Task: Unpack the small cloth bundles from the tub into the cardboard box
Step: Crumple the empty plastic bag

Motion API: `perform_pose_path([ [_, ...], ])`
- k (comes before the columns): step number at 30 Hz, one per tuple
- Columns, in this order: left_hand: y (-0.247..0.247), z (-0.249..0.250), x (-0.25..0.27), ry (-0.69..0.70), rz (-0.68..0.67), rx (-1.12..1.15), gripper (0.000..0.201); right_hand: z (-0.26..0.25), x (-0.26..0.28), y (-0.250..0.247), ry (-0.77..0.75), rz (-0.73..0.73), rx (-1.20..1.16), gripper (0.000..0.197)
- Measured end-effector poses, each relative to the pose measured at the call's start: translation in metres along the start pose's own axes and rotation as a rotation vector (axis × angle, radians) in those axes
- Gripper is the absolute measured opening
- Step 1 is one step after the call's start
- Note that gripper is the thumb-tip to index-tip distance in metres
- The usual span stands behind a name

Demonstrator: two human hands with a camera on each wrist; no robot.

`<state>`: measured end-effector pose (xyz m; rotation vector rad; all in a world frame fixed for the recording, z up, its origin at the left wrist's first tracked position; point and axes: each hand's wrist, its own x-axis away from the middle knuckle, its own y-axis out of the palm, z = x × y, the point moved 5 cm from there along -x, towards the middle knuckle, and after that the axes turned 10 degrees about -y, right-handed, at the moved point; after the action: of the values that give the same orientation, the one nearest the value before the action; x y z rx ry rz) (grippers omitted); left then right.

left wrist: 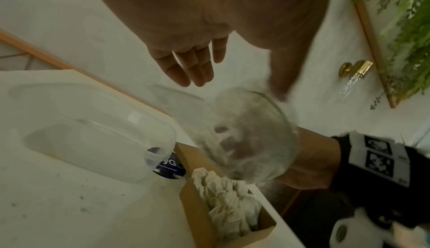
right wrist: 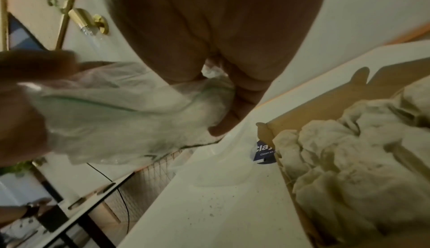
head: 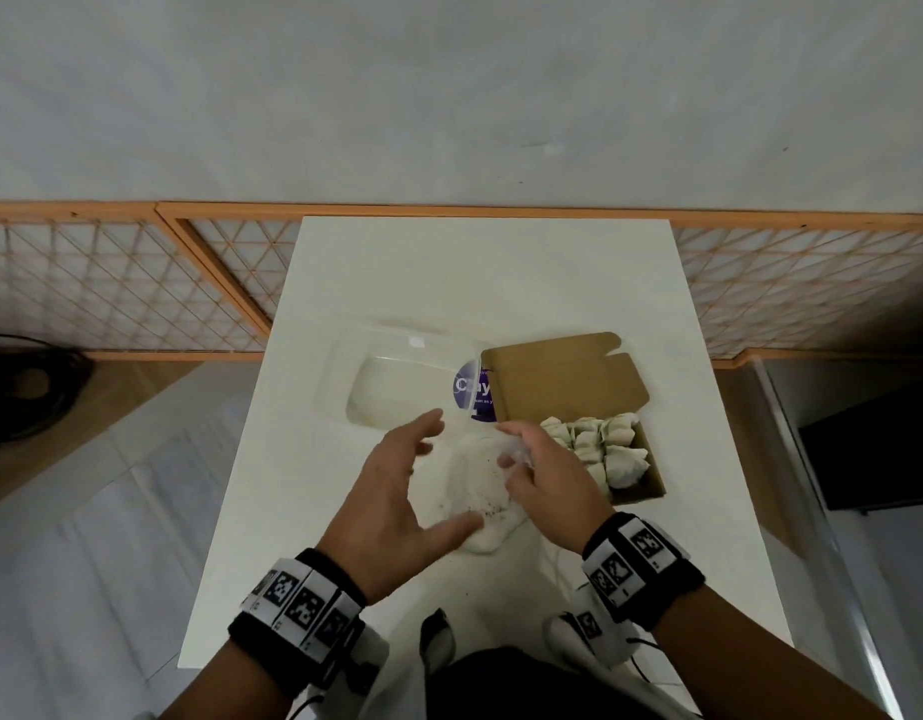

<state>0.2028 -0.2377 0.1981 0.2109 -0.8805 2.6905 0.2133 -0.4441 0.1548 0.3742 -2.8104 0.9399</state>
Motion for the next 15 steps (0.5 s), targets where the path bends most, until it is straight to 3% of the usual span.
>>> perform_pose_path([
  [3, 0.005, 0.003, 0.004, 0.012, -0.205, -0.110, 0.146, -0.004, 0.003, 0.001, -0.001, 0.003, -0.094, 0.053],
  [5, 0.015, 0.005, 0.006, 0.069, -0.293, -0.204, 0.152, -0.013, 0.004, 0.002, -0.002, 0.008, -0.185, 0.054],
  [7, 0.023, 0.004, 0.003, 0.100, -0.270, -0.295, 0.147, -0.020, 0.003, 0.002, 0.044, 0.020, -0.346, 0.054],
  [9, 0.022, 0.004, -0.003, 0.083, -0.181, -0.298, 0.123, -0.026, 0.000, -0.001, 0.078, 0.038, -0.476, 0.052],
  [13, 0.005, 0.011, -0.013, 0.122, -0.062, -0.207, 0.038, -0.034, -0.005, -0.022, -0.014, 0.117, -0.432, 0.034],
  [15, -0.006, 0.014, -0.017, 0.088, 0.026, -0.072, 0.027, -0.039, -0.005, -0.030, -0.051, 0.165, -0.473, 0.047],
])
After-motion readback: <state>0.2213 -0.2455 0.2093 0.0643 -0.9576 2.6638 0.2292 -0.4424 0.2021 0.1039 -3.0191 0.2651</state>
